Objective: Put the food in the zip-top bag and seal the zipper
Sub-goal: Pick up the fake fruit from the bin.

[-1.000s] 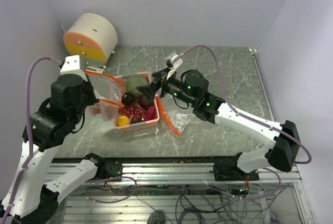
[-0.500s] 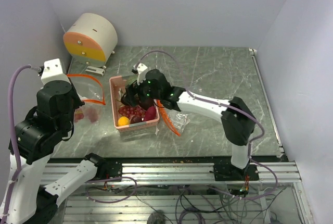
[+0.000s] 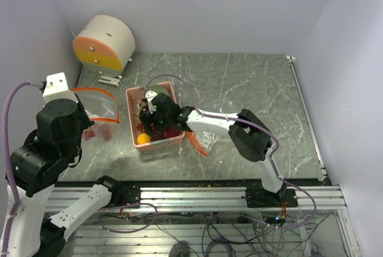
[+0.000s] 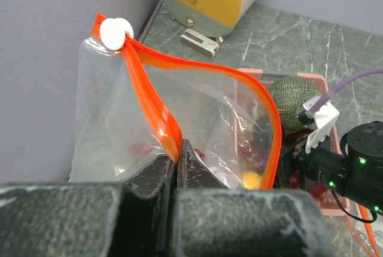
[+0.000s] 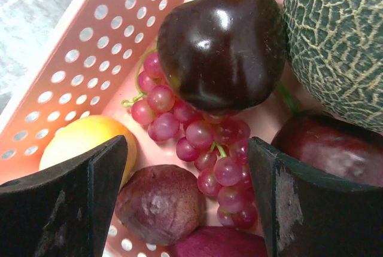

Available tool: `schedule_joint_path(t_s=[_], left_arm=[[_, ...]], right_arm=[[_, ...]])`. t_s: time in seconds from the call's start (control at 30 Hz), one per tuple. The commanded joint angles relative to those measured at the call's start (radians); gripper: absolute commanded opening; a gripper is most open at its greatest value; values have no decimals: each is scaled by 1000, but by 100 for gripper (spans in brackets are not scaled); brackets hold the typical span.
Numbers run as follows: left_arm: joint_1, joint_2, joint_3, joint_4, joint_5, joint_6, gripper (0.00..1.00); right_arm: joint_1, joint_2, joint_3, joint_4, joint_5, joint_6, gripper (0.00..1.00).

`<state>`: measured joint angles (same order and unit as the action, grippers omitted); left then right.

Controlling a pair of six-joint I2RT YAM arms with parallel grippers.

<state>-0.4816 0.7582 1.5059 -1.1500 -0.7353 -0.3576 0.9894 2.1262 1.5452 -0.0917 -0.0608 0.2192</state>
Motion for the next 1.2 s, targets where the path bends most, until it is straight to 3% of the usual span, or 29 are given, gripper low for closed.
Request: schedule_joint_path(t_s=[0.0,0.2,0.27,0.37,0.5,0.8,1.17], left_arm=[[2,-18,-6,21,11,17,7],[2,-29,-9,17,27,14,7],[1,-32,-7,13,23,14,7],[1,-37,-5,9,24,14,7],[2,-43,4,3,28,10,7],[1,-38,41,16,75,1,7],[1,4,14,190,304,-1,7]], right_arm=[[3,64,70,-74,63,-31,81],[10,132,134,-128,87,-52,75],[14,140,135,-140,100,-58,67],[18,138,126,-148,105,-62,47],[17,106,107,-142,101,-60,0],[19,-156,-23,-9,40,-19,0],[-9,-488,-194,163,109,52,0]])
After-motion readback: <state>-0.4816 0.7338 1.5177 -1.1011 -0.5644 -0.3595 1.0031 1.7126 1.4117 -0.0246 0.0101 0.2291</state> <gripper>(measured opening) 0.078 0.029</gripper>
